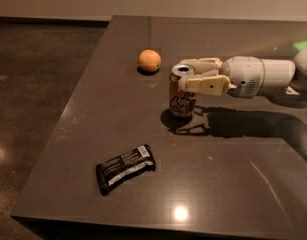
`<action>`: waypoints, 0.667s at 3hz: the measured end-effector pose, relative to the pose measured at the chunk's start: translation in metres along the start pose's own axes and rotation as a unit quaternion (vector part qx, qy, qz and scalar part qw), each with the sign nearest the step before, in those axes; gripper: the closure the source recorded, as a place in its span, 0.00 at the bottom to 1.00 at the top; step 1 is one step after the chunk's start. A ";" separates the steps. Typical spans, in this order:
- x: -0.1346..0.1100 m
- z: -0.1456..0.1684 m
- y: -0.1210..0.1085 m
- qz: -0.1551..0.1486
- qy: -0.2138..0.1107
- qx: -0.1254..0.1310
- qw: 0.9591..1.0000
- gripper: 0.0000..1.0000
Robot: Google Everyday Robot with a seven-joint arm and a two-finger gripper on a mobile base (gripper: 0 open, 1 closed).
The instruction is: Place orange can upright
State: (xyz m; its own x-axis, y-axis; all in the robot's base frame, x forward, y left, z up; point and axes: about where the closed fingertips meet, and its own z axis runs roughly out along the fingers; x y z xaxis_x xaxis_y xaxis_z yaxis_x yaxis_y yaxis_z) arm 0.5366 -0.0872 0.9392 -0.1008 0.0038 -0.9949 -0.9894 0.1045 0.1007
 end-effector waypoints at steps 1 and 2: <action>0.003 0.000 0.001 -0.001 -0.014 -0.012 1.000 0.28; 0.002 0.003 0.002 -0.002 -0.014 -0.014 1.000 0.05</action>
Offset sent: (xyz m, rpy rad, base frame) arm -0.0014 0.0003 -0.0026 0.0269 -0.0049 0.0190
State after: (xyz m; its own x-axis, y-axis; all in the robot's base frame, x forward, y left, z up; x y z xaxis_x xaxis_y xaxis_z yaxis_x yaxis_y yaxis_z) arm 0.5347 -0.0844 0.9369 -0.0950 0.0310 -0.9950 -0.9924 0.0758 0.0971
